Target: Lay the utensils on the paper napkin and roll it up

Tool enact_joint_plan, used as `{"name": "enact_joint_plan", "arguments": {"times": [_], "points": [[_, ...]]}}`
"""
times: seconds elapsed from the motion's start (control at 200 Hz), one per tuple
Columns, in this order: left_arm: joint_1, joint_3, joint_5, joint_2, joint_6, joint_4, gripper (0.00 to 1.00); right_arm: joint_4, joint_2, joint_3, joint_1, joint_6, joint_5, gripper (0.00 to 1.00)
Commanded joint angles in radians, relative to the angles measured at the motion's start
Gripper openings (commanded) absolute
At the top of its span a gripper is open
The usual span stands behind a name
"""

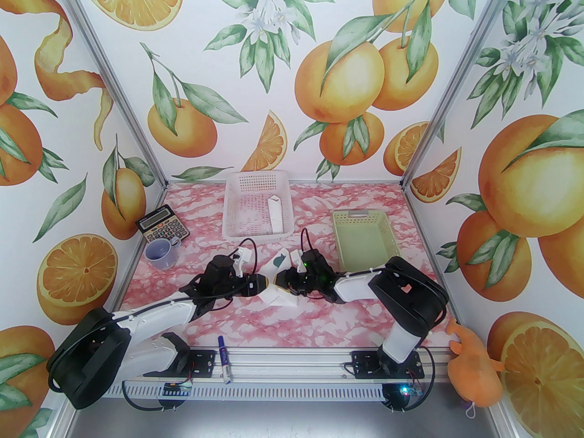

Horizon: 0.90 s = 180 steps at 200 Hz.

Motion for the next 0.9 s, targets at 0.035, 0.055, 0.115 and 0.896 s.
{"name": "enact_joint_plan", "arguments": {"times": [0.035,0.055,0.115,0.896], "points": [[0.023,-0.028,0.04,0.007,-0.075,0.116,0.56,-0.069,0.038,-0.02,0.007,-0.015,0.04,0.39],[0.024,-0.029,0.04,0.014,-0.081,0.123,0.57,-0.07,0.038,-0.02,0.007,-0.016,0.041,0.4],[0.025,-0.028,0.045,0.033,-0.088,0.144,0.57,-0.076,0.039,-0.018,0.007,-0.018,0.042,0.42],[0.005,0.021,0.08,0.221,-0.081,0.212,0.54,-0.136,0.048,0.001,0.007,-0.051,0.054,0.21]]}}
